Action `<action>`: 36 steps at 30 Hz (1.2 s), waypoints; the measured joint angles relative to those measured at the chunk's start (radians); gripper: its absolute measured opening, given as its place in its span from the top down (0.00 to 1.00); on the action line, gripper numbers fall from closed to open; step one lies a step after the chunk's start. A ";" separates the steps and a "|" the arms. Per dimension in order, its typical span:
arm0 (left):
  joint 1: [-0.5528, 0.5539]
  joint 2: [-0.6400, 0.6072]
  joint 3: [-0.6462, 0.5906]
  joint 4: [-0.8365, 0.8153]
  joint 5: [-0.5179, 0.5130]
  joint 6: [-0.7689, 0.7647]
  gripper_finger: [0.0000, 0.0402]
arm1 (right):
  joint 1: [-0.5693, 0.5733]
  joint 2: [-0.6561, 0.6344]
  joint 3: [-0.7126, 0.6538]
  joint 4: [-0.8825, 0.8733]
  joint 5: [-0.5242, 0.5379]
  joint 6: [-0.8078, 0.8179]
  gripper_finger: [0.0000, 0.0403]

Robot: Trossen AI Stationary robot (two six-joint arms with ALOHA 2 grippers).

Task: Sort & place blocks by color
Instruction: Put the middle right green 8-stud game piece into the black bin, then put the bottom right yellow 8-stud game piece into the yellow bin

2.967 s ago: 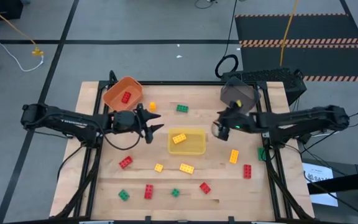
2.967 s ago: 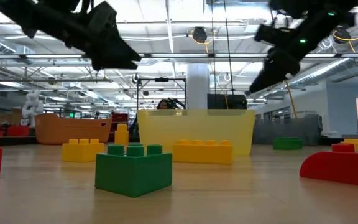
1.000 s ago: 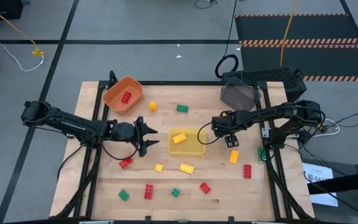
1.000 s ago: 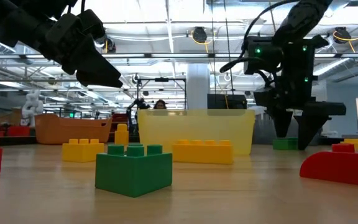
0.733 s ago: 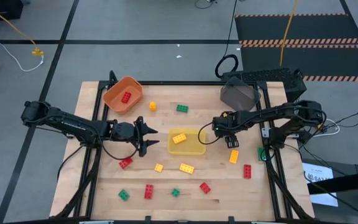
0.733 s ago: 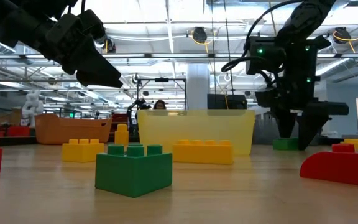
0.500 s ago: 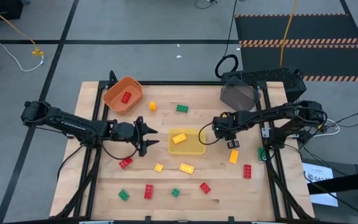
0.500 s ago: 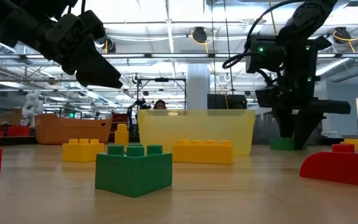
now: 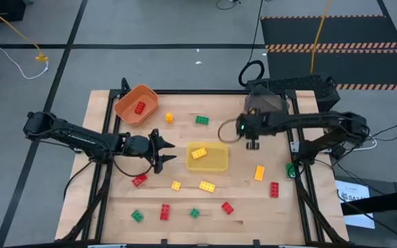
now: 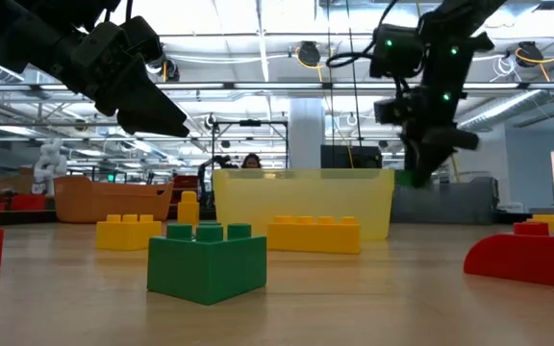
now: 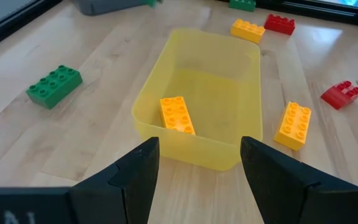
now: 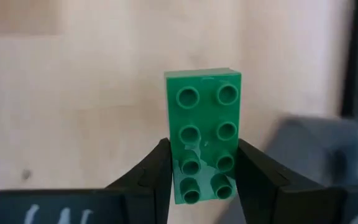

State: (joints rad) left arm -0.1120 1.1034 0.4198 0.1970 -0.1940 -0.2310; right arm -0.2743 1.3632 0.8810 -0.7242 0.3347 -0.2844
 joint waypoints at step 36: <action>0.000 0.000 0.000 -0.013 0.000 -0.012 0.44 | -0.571 -0.036 0.044 -0.067 -0.024 0.086 0.18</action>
State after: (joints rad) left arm -0.1120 1.1034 0.4198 0.1837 -0.1940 -0.2434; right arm -0.8456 1.3271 0.9245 -0.7910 0.3105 -0.1986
